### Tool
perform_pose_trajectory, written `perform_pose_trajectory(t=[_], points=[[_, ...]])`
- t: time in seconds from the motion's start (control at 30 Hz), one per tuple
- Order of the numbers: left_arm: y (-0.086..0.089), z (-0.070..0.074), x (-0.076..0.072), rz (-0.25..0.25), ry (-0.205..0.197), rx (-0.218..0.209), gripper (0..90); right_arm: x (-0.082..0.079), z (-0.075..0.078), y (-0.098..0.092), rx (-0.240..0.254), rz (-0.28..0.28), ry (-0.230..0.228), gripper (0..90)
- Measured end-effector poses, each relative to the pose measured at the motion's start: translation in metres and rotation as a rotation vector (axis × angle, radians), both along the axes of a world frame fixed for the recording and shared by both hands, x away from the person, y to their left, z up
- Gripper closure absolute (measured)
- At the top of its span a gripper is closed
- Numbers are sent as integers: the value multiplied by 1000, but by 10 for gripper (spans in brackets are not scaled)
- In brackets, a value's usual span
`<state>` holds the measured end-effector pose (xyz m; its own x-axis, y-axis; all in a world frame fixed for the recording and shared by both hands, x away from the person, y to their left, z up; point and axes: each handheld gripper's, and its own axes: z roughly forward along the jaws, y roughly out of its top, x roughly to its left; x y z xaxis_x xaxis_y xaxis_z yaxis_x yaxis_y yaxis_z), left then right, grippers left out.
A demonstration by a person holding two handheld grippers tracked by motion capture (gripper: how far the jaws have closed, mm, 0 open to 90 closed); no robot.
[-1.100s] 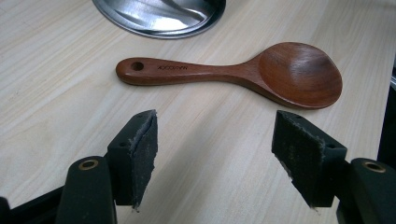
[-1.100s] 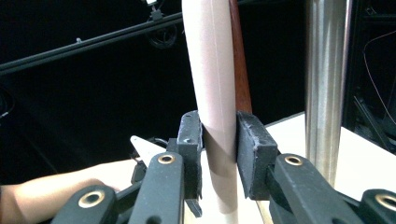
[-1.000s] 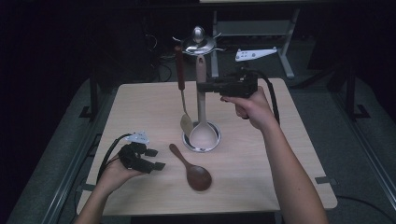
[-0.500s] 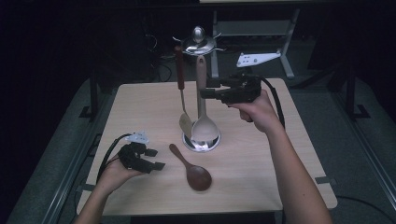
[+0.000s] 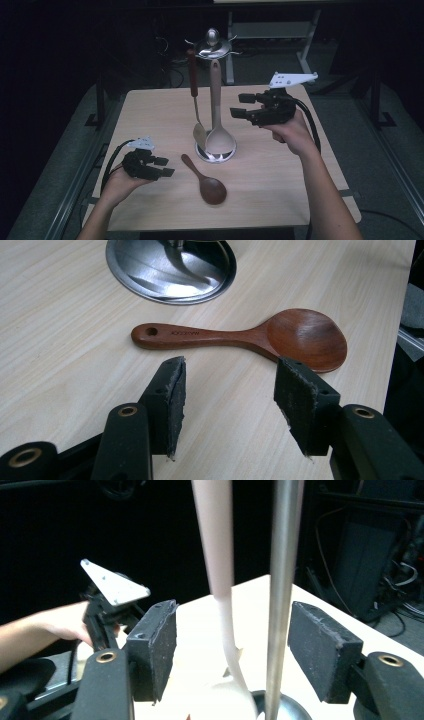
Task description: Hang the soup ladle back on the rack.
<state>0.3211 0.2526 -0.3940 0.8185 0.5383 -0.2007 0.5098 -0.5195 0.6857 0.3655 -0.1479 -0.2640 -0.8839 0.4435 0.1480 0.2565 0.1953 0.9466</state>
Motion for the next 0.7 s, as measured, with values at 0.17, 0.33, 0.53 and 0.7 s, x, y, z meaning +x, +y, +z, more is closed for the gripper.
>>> perform_pose_trajectory(t=[0.17, 0.33, 0.53, 0.7], points=[[0, -1, 0, 3, 7, 2, 457, 0, -20, -13, 1, -42, 19, 409], [1, -1, 0, 4, 3, 2, 451, 11, -52, -26, -31, -109, 48, 498], [1, -1, 1, 2, 3, 2, 450, 31, -94, -28, -110, -149, 94, 550], [1, 2, 1, 3, -4, -5, 445, 44, -123, -20, -161, -141, 120, 572]])
